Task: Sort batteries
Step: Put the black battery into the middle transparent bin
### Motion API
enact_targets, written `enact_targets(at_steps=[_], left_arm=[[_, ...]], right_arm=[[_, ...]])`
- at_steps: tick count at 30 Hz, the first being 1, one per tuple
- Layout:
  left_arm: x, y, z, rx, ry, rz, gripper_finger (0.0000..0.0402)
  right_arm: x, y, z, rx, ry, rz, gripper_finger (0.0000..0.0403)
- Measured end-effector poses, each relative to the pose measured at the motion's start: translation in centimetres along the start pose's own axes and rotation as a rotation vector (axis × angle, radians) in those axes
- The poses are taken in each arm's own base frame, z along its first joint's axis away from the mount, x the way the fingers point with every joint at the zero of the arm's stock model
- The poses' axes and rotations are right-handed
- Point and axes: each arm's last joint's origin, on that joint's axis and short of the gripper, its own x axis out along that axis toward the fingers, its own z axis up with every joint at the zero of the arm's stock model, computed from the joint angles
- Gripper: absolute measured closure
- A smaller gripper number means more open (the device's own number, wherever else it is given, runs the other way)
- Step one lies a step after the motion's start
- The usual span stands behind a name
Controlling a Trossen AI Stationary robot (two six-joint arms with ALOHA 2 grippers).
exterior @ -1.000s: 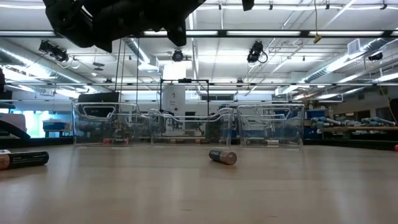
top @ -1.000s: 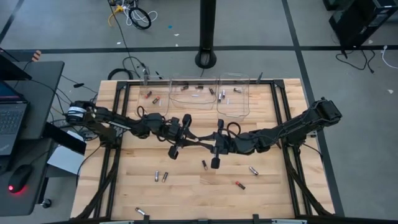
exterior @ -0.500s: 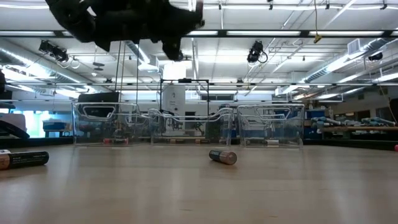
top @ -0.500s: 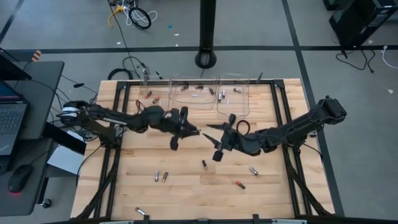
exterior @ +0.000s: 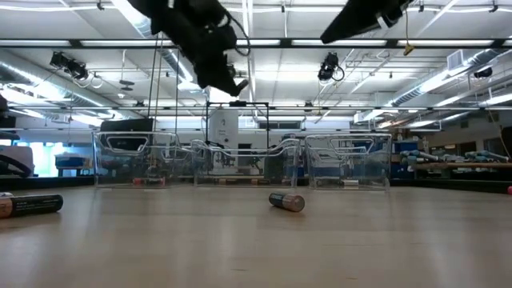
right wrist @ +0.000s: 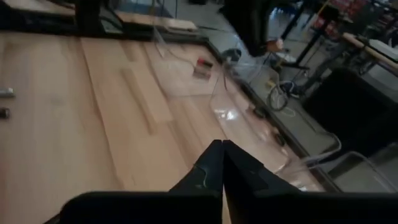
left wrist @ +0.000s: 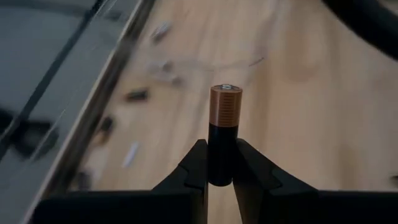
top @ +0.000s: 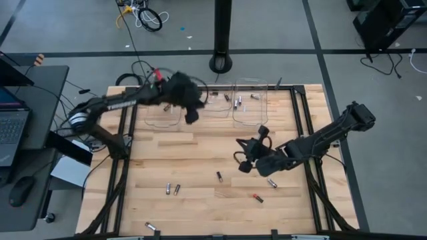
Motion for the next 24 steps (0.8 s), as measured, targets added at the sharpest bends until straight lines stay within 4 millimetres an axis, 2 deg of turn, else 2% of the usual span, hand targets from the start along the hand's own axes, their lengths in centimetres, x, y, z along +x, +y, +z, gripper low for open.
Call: enact_targets(at_steps=[5,9,12,16,19,22,24], left_arm=[[1.4,3.9,1.7,0.039,0.164,0.029,0.035],[3.8,5.9,2.8,0.111,0.279,0.043,0.035],[5.9,7.3,3.2,0.097,0.349,0.094,0.035],[8.9,8.7,2.5,-0.062,0.429,0.12,0.035],[10.8,9.9,1.5,-0.276,0.486,0.129,0.035],[12.5,10.8,0.0,-0.473,0.536,0.02,0.035],[13.7,10.9,-0.9,-0.543,0.558,-0.016,0.035]], right_arm=[[0.7,0.8,-1.0,-0.018,0.043,-0.003,0.0383],[1.1,1.3,-1.8,-0.047,0.064,-0.005,0.0395],[1.2,1.3,-2.4,-0.02,0.081,0.009,0.0389],[1.2,1.4,-3.1,-0.002,0.097,0.026,0.0391],[1.2,1.5,-3.5,0.021,0.115,0.042,0.0396],[1.2,1.5,-3.5,0.044,0.123,0.06,0.0394],[1.2,1.6,-3.6,0.045,0.127,0.068,0.0389]])
